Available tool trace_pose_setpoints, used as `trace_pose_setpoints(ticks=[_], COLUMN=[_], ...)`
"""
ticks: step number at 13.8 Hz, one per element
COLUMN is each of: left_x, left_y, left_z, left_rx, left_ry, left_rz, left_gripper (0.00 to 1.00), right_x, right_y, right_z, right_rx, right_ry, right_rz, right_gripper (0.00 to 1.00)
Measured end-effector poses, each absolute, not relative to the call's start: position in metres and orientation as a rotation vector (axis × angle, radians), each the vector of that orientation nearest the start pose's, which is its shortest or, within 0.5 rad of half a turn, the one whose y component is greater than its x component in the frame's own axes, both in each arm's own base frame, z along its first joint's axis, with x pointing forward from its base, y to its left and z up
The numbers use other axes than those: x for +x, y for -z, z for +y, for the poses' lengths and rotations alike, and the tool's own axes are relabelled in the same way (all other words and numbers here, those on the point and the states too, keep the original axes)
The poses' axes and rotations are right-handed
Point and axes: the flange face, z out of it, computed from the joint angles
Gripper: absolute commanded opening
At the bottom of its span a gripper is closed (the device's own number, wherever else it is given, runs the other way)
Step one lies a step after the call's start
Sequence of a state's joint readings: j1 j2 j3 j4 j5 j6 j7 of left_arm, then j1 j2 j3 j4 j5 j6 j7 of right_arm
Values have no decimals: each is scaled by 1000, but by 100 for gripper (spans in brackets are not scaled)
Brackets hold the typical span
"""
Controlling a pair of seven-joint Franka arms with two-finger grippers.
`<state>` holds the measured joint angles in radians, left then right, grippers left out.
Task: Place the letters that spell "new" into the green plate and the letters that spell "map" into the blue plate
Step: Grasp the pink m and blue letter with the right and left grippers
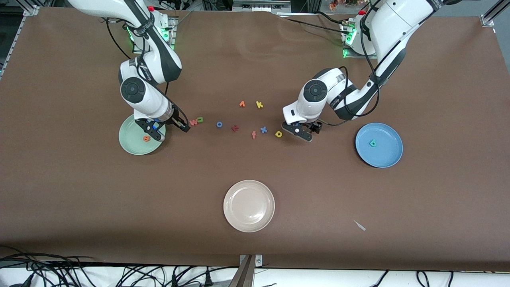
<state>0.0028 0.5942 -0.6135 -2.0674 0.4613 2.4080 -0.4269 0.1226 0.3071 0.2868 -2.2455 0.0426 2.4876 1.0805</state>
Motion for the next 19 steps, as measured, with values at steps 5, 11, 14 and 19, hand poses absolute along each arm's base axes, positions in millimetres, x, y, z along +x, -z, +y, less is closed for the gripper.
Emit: trace_pose_setpoints(ticks=[5, 11, 14, 19], left_x=[465, 467, 468, 522], left_y=[-171, -173, -173, -196], left_z=[-336, -338, -337, -259], left_rx=[-3068, -3072, -3075, -2992], left_ry=[-162, -150, -151, -297], left_rz=[714, 677, 656, 590], left_gripper=[61, 1, 0, 0], right_x=[466, 455, 450, 446], right_y=[-196, -185, -177, -173], right_z=[241, 239, 237, 235], right_rx=[-2840, -2835, -2825, -2823], right_ry=[-143, -133, -122, -120], right_rz=[1142, 1141, 1141, 1141], right_gripper=[67, 67, 67, 42])
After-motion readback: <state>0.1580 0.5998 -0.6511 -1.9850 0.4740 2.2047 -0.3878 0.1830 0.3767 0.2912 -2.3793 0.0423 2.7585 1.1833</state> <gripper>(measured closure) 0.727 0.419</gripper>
